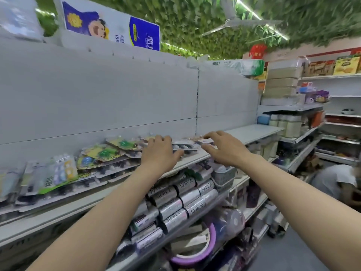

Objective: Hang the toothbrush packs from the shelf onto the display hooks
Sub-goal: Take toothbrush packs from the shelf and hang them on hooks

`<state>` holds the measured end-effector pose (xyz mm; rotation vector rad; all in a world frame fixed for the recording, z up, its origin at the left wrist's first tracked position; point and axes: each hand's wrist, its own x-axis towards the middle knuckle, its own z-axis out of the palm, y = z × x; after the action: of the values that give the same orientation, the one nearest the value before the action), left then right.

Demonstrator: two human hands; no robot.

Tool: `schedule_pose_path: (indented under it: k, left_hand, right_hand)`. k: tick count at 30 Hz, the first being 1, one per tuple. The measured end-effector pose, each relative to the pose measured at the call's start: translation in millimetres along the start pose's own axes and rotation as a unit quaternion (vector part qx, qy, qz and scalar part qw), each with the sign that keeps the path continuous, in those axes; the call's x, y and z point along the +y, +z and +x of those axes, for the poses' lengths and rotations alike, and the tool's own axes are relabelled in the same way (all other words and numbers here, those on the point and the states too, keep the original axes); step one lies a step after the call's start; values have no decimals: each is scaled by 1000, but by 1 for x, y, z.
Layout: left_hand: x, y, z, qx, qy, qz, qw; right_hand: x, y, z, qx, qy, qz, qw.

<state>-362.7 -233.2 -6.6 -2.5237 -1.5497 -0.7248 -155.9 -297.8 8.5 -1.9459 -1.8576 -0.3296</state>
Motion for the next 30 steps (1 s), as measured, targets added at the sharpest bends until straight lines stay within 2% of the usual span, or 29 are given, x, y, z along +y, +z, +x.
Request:
schedule_pose_path:
  k: [10, 20, 26, 30]
  left_hand:
    - [57, 67, 109, -7, -48, 33, 998]
    - [57, 124, 213, -6, -125, 55, 991]
    - [58, 155, 227, -42, -169, 95, 980]
    - [58, 166, 225, -16, -206, 131, 970]
  right_hand:
    - [132, 43, 86, -22, -11, 32, 999]
    - [206, 89, 199, -36, -22, 80, 996]
    - [245, 143, 234, -79, -21, 109, 991]
    - [264, 166, 256, -80, -18, 137, 987]
